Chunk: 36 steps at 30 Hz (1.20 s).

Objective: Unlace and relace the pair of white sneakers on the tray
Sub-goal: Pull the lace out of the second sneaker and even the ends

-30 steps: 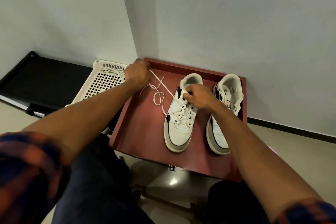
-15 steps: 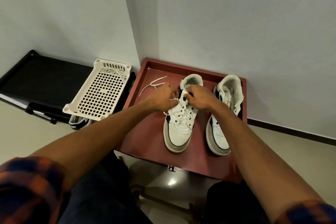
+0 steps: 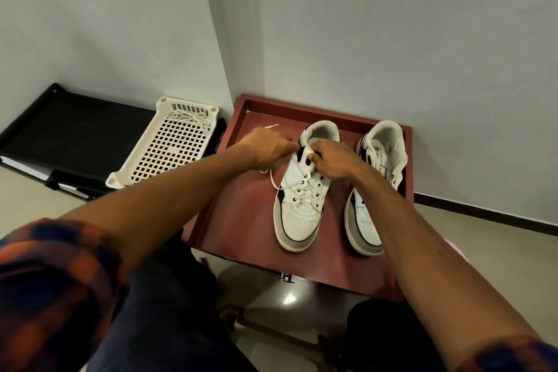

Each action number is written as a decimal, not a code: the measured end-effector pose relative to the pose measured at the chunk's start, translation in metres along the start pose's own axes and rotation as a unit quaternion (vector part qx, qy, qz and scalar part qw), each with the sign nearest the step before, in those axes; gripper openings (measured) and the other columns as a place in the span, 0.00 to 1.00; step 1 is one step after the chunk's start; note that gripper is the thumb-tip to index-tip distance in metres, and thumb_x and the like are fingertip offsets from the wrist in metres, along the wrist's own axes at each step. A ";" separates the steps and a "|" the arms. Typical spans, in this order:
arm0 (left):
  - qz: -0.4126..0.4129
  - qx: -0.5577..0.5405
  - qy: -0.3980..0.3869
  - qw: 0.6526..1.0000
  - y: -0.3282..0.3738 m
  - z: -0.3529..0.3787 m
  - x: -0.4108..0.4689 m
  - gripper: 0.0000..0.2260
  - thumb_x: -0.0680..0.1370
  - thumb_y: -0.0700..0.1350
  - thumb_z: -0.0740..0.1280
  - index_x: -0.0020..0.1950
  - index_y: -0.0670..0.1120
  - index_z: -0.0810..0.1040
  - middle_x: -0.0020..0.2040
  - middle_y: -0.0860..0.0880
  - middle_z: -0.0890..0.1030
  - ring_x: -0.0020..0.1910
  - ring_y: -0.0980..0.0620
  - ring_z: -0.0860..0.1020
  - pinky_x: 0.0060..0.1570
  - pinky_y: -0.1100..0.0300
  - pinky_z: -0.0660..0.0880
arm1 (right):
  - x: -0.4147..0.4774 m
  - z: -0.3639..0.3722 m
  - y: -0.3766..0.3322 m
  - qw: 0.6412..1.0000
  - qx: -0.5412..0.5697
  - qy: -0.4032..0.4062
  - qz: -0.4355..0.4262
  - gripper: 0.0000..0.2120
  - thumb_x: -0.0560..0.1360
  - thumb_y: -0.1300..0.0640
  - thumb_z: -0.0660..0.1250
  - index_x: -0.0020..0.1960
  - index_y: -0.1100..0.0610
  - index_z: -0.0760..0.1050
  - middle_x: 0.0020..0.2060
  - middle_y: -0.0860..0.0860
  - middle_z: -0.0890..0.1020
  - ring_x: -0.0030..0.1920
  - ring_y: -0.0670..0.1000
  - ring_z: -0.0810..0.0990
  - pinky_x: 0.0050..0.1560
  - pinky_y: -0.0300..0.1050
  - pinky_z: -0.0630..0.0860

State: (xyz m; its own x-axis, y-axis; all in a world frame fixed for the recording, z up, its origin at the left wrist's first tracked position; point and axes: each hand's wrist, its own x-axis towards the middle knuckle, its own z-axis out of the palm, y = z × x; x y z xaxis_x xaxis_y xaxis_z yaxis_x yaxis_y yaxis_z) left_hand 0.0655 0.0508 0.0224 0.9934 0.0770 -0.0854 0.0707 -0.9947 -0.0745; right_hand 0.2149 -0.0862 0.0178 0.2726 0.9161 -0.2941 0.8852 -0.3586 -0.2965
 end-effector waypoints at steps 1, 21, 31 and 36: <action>-0.005 0.023 0.015 1.000 -0.006 0.000 0.000 0.18 0.81 0.54 0.53 0.65 0.52 0.75 0.52 0.49 0.79 0.49 0.44 0.80 0.34 0.56 0.66 | 0.000 0.000 -0.001 1.000 0.002 -0.002 0.001 0.15 0.85 0.51 0.57 0.63 0.57 0.76 0.59 0.55 0.80 0.59 0.58 0.78 0.52 0.48 0.69; -0.322 -0.522 -0.079 0.785 0.028 0.023 0.003 0.25 0.82 0.60 0.59 0.35 0.43 0.73 0.30 0.44 0.78 0.28 0.47 0.76 0.30 0.60 0.72 | -0.010 -0.005 -0.008 1.000 0.008 -0.006 0.001 0.15 0.85 0.51 0.56 0.60 0.58 0.77 0.56 0.53 0.78 0.57 0.56 0.78 0.60 0.54 0.70; -0.365 -0.534 0.023 0.762 0.037 0.011 0.024 0.10 0.77 0.39 0.61 0.36 0.47 0.68 0.31 0.47 0.75 0.30 0.50 0.74 0.35 0.56 0.71 | -0.008 -0.017 -0.006 0.998 -0.004 -0.067 0.015 0.15 0.86 0.50 0.55 0.61 0.57 0.76 0.59 0.54 0.79 0.58 0.56 0.78 0.55 0.50 0.70; -0.400 -0.576 0.072 0.709 0.037 0.019 0.005 0.08 0.78 0.41 0.60 0.40 0.46 0.74 0.33 0.47 0.77 0.32 0.50 0.74 0.32 0.60 0.71 | -0.013 -0.018 -0.007 0.994 0.008 -0.110 0.021 0.10 0.84 0.52 0.57 0.55 0.54 0.76 0.52 0.51 0.80 0.53 0.54 0.78 0.49 0.46 0.69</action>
State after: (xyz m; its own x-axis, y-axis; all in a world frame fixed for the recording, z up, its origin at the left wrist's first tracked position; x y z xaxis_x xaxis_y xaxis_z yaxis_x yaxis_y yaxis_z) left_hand 0.0710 0.0161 0.0005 0.5864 0.7232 -0.3648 0.5620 -0.0389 0.8262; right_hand 0.2123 -0.0927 0.0404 0.2187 0.8393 -0.4978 0.8678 -0.4005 -0.2940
